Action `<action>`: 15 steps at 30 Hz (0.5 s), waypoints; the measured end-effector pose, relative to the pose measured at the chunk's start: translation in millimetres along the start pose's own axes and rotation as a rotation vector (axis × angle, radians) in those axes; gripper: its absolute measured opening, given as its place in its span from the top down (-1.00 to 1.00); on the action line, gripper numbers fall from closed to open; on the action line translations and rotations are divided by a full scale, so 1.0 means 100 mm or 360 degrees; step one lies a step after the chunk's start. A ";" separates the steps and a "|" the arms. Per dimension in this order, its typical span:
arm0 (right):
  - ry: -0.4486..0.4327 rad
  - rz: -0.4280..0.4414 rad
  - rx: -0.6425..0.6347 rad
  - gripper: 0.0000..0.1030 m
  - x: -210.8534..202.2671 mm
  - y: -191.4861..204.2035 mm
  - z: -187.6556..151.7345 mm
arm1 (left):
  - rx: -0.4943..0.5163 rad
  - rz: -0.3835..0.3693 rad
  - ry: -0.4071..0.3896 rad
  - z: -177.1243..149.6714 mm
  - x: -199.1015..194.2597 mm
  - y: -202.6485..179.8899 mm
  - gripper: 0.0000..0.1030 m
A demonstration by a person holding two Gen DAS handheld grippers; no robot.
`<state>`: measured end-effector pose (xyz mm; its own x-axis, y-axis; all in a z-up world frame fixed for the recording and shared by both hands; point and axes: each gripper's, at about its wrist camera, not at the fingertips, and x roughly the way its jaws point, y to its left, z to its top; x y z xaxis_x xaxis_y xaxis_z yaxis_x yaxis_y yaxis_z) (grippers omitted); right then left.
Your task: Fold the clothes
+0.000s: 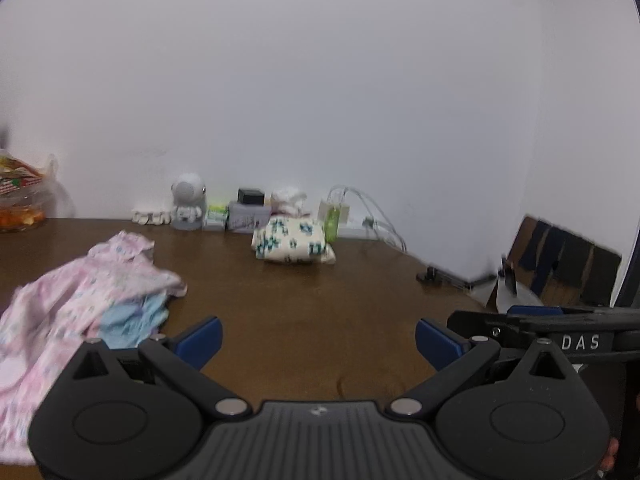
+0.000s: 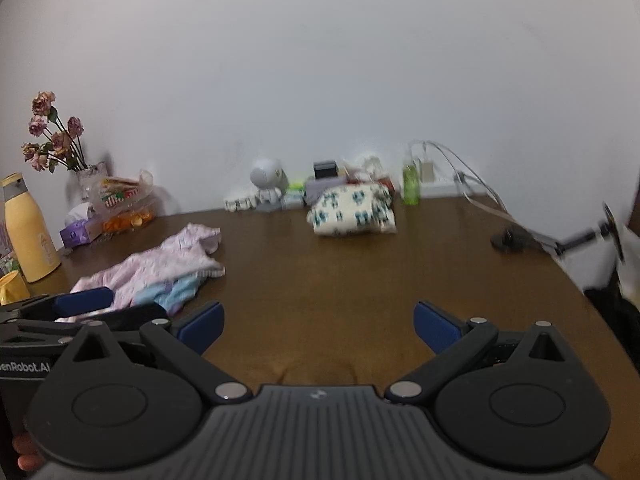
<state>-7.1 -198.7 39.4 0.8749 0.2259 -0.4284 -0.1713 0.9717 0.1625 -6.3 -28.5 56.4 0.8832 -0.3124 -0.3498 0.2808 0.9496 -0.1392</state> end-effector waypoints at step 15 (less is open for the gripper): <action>-0.0053 -0.0133 0.0055 -0.99 -0.66 0.24 -0.63 | -0.0002 0.0011 0.0031 -0.47 -0.50 -0.05 -0.96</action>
<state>-97.1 -186.2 15.5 0.9003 0.1409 -0.4118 -0.0816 0.9840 0.1582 -69.7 -19.1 31.0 0.8777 -0.3062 -0.3687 0.2741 0.9518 -0.1378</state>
